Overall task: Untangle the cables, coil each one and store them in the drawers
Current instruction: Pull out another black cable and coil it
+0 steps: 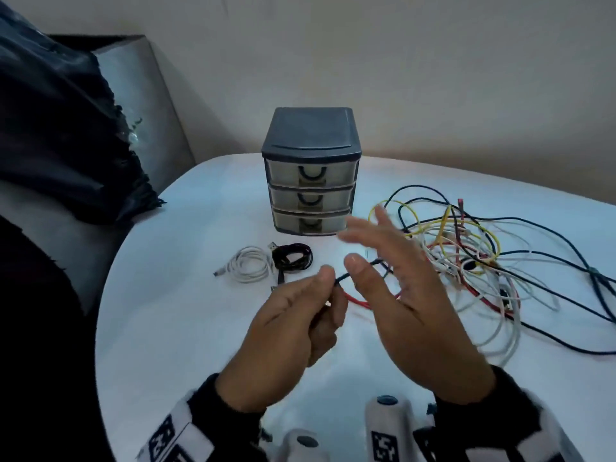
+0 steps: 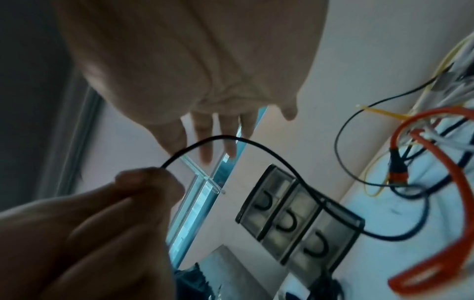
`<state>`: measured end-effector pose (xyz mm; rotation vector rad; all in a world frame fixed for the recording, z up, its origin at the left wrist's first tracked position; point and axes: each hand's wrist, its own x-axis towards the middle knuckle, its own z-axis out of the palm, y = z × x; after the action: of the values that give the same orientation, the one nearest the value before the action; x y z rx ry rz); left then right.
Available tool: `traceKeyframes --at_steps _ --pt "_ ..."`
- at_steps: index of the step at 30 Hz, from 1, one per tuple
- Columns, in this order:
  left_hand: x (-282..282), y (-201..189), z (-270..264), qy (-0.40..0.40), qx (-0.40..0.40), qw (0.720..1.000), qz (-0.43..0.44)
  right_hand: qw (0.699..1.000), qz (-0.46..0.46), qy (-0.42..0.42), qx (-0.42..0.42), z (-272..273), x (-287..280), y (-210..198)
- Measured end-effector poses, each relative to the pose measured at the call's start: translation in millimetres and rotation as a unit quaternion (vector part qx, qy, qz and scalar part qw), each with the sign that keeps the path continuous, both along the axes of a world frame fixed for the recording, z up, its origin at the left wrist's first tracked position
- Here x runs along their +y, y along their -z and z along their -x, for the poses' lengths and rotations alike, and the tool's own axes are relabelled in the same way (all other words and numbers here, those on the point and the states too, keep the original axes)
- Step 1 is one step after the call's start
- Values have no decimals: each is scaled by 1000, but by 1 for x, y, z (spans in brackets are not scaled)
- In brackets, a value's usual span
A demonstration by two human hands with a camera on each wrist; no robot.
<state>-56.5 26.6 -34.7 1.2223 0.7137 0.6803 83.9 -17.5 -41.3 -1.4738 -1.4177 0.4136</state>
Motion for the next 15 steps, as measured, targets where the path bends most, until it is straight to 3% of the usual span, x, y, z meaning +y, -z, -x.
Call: traceKeyframes --at_steps 3,6,9,12,14,15 --pt "8 -10 9 -1 -136 982 134 992 -38 -57 105 4 0 5" --pt "14 -16 20 10 -246 957 155 988 -51 -22 143 2 3 13" --pt "18 -16 23 -66 -286 947 128 995 34 -42 87 2 1 24" --pt "29 -10 22 -146 -306 933 117 982 129 -124 -53 5 -7 20" --pt "35 -3 22 -174 -249 950 75 962 163 -179 -124 9 -14 8" --pt "35 2 23 -183 -175 967 22 958 157 -194 -139 10 -17 0"
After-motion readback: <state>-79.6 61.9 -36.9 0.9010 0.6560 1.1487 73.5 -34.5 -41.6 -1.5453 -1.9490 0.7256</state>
